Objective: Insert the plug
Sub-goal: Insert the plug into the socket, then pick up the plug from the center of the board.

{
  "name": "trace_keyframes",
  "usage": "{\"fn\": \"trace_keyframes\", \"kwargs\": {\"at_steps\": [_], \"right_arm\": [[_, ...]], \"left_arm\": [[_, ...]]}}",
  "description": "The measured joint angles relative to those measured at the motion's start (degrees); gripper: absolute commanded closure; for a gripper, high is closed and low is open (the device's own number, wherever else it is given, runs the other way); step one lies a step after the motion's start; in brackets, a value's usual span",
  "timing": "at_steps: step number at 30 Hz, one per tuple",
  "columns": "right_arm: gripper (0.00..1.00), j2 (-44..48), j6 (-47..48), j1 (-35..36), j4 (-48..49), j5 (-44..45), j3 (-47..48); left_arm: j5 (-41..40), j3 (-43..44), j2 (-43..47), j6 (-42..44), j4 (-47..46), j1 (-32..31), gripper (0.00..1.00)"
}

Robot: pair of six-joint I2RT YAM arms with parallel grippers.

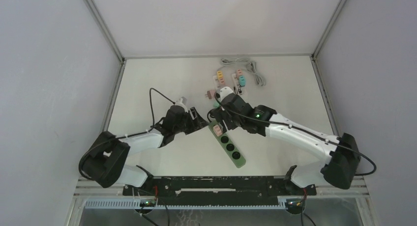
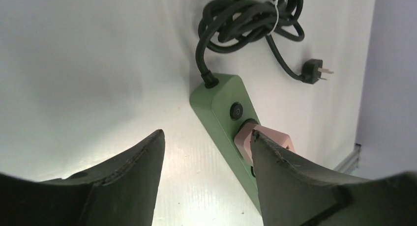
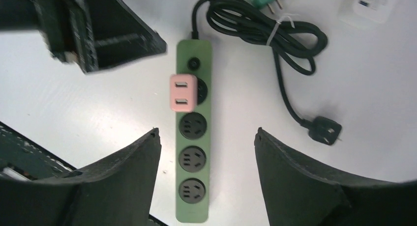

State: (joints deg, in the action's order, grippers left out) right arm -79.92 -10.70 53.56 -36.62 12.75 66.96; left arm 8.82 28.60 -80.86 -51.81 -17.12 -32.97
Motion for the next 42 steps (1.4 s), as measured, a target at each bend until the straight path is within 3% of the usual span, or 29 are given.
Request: {"fn": "trace_keyframes", "kwargs": {"at_steps": [4,9,17,23,28,42], "right_arm": [[0.13,7.0,0.0,-1.2,0.5,2.6,-5.8],[0.11,18.1,-0.2,-4.0,4.2,5.5,-15.9],[0.10,37.0,-0.5,-7.5,16.9,8.0,-35.3],[0.04,41.3,-0.3,-10.4,20.4,7.2,-39.5],[0.03,43.1,0.1,-12.5,22.7,4.6,-41.3],[0.02,43.7,1.5,-15.4,25.9,1.5,-42.7]], "left_arm": [[-5.2,4.4,4.0,5.9,8.6,0.0,0.24],[-12.3,15.4,4.0,15.3,17.8,0.2,0.19],[-15.7,34.9,-9.8,33.8,26.4,0.3,0.15],[-14.6,45.6,-21.3,48.2,33.9,0.3,0.13],[-13.0,50.6,-26.3,55.2,37.2,1.2,0.13],[-4.2,63.2,-39.6,61.2,40.8,4.7,0.19]]}}
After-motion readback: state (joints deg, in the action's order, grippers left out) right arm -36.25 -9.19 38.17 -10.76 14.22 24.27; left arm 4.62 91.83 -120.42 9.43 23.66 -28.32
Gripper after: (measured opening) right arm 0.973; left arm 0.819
